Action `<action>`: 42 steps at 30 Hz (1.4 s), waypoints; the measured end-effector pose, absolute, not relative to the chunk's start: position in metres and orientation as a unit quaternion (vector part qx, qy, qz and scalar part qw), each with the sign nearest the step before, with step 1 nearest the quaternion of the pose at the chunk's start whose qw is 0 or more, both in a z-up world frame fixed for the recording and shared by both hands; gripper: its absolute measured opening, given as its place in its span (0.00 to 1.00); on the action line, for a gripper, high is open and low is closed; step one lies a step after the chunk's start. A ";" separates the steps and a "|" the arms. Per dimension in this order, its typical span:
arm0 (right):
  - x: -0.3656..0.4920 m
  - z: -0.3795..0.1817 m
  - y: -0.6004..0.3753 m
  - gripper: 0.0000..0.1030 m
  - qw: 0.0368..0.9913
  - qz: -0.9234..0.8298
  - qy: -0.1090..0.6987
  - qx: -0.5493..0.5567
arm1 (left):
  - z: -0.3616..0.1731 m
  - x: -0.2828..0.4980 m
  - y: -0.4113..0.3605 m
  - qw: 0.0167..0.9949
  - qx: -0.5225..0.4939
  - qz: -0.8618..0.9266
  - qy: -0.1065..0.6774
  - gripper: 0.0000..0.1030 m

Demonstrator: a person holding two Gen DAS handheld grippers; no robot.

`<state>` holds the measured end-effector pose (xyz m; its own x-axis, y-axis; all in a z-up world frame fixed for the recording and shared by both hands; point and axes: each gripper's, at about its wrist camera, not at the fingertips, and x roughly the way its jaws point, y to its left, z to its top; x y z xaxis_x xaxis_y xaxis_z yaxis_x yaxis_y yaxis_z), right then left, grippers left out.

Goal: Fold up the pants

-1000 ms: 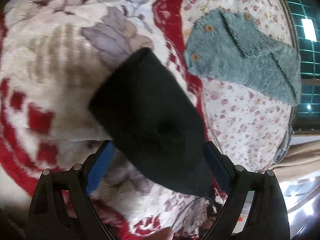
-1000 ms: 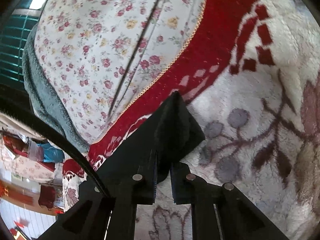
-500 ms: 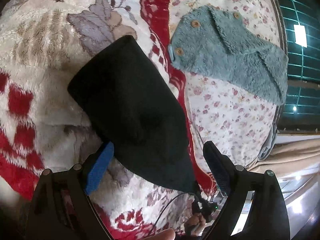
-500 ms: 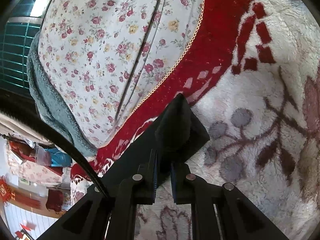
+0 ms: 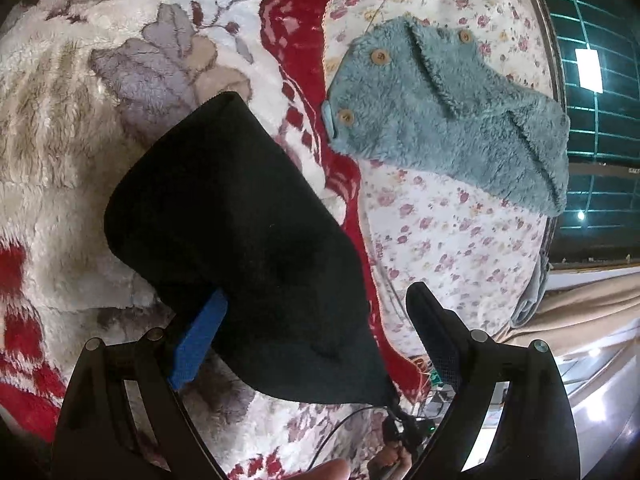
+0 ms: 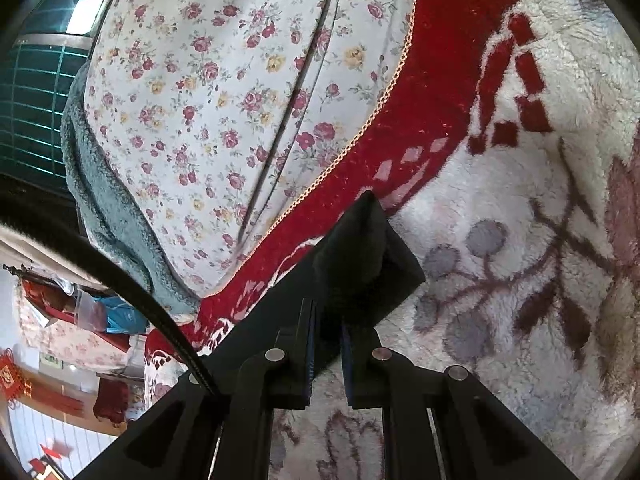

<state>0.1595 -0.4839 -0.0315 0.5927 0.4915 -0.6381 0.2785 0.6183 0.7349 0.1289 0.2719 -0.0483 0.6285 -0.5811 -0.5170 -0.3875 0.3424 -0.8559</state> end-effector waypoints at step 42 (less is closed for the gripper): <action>0.156 -0.020 -0.485 0.10 0.785 0.082 0.434 0.435 | -0.044 0.144 0.257 0.756 -0.457 -0.019 0.468 0.67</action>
<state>0.1560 -0.4847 -0.0204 0.6107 0.5059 -0.6092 0.2487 0.6078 0.7541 0.1435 0.2574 -0.0443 0.5605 -0.4571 -0.6906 -0.3997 0.5810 -0.7090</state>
